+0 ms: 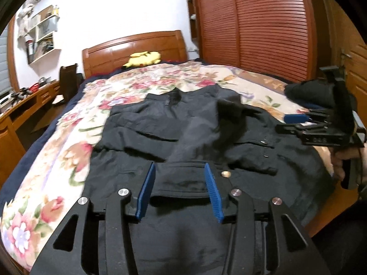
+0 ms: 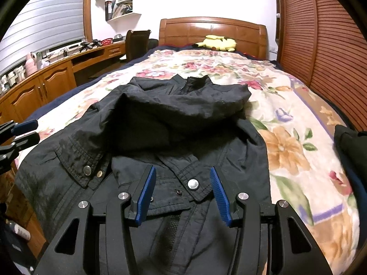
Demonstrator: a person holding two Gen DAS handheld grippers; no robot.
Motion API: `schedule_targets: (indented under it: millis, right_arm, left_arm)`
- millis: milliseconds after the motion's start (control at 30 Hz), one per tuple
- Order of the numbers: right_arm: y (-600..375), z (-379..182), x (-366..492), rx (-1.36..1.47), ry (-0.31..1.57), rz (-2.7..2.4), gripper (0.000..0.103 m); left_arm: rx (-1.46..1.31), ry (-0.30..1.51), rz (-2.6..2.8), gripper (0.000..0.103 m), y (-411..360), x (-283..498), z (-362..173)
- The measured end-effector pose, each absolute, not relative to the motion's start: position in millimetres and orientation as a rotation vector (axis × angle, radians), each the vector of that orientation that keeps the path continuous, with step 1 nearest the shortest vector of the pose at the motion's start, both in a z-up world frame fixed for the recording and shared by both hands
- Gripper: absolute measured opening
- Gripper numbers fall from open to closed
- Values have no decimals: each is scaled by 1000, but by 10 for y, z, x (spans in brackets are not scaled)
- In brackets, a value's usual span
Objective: Fold large clothes
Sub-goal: 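Move the left tool to the jacket's side edge and grasp it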
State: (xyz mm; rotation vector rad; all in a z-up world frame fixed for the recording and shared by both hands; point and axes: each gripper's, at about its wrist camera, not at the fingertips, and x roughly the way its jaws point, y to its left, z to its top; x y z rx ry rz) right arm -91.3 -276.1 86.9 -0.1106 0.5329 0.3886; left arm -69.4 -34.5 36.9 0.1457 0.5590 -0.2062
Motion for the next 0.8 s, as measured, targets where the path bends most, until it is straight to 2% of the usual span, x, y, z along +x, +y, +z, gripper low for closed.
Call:
schedule_targets:
  millis: [233,300,367,433,800]
  right_arm:
    - [-2820,857,-908,-103,540,386,52]
    - [-2831,862,-910,-103,540,383,52]
    - [-2835,866,-914,-104,538,382,52]
    - [-2843,864,-915,-109,536,384,52]
    - [-2880,865,-924,-124,532,383,52]
  left_arm:
    - [164,644,-280,46,-653,-541,82]
    - [163,678,-283,48,-701,-460,-27]
    - [169,700,-272,71,-747,-397,-107]
    - [169,713,-284,79,-781,-353,-178]
    - [212,782,-264,79,-924,-76,-338]
